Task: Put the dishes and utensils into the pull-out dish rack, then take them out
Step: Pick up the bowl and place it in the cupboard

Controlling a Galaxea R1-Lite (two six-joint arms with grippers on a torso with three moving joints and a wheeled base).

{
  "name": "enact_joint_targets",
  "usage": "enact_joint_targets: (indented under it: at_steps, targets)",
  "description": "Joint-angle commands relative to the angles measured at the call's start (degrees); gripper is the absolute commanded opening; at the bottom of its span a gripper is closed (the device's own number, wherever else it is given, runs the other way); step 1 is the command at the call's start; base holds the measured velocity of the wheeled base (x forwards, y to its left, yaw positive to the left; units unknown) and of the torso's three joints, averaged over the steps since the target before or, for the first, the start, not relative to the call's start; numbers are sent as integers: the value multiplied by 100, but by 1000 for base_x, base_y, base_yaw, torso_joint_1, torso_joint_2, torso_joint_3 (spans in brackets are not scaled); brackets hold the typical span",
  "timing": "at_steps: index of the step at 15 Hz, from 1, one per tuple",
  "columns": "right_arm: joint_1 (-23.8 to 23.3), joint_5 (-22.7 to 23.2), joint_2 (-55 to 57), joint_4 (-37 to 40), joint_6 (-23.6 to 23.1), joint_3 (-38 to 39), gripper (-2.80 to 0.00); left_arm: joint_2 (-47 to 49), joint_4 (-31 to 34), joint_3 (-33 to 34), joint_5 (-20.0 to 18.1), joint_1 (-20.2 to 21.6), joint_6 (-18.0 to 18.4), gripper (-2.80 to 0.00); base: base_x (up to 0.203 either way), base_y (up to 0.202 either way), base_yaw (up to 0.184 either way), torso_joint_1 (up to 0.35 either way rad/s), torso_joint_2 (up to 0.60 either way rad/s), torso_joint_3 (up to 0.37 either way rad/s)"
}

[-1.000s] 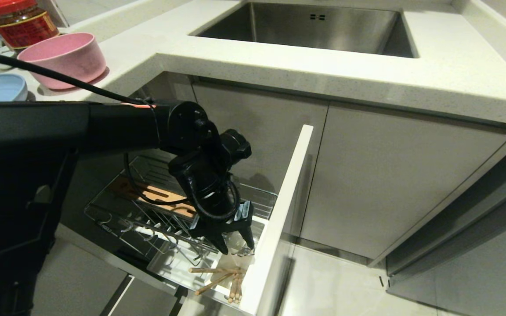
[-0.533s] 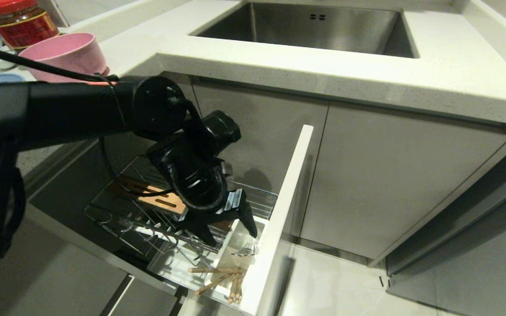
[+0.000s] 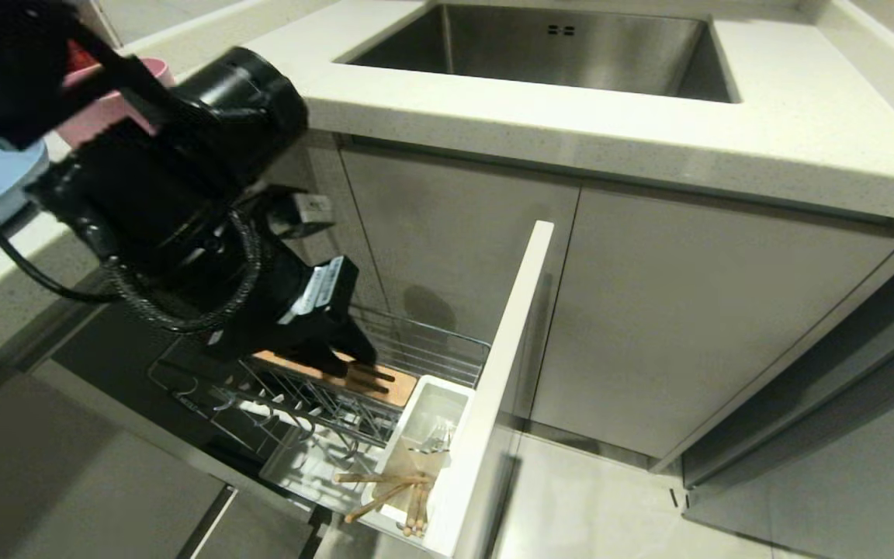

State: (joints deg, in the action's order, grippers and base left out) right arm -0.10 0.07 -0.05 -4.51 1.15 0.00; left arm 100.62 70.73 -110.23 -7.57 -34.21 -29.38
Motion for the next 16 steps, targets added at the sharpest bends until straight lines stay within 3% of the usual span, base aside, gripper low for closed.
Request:
enact_joint_targets:
  at_steps: [1,6,8,10,13,16]
  targets:
    - [1,1,-4,-6,0,149,-280,-806,-1,-9,258,-6,-15,-280,0,0,0,0,0,0]
    - [1,1,-4,-6,0,149,-280,-2106,-496,-19,1835,58,28,-280,0,0,0,0,0,0]
    - [1,1,-4,-6,0,149,-280,-2383,-845,-17,2571,408,109,-280,0,0,0,0,0,0]
    - [1,1,-4,-6,0,149,-280,-2533,-1521,-18,2671,866,436,-280,0,0,0,0,0,0]
    - [1,1,-4,-5,0,149,-280,-2619,-2653,-17,2706,1105,1083,-280,0,0,0,0,0,0]
    - [1,1,-4,-6,0,149,-280,-2588,-3033,34,2692,1241,1426,-280,0,0,0,0,0,0]
